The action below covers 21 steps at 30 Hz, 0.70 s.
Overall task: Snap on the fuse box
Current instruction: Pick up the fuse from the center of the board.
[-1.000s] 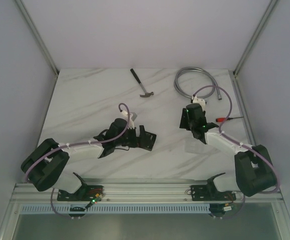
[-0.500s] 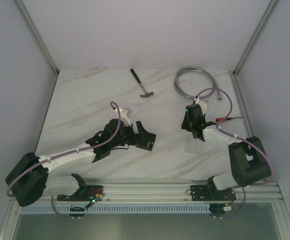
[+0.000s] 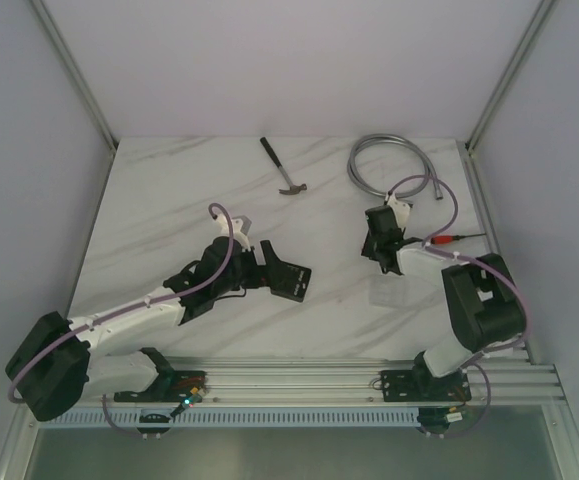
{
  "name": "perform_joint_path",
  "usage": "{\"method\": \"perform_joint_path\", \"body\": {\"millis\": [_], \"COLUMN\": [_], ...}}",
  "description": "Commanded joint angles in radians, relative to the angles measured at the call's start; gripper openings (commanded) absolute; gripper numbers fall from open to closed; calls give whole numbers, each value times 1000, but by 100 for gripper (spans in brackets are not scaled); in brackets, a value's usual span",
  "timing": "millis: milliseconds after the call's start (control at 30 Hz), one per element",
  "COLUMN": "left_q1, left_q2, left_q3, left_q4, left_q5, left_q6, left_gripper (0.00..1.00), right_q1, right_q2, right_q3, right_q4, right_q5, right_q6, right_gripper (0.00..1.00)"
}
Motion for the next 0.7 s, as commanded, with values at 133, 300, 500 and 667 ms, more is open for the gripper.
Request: {"method": "perform_joint_path", "body": {"millis": [133, 300, 500, 667], "left_q1": [12, 13, 13, 13], "left_q2": [-15, 0, 4, 4], "left_q3": [-9, -7, -6, -8], "left_q4": [-21, -21, -21, -21], "left_q5": [-20, -16, -12, -11], "left_q6": [23, 23, 21, 19], "left_gripper": [100, 100, 100, 100], "right_q1": [-1, 24, 70, 110], "right_q2": [76, 83, 74, 43], "right_q3": [57, 49, 45, 46], "right_q4": [42, 34, -10, -50], "right_q5": [-19, -69, -110, -134], "right_q6": [-49, -99, -163, -189], "right_gripper": [43, 36, 29, 29]}}
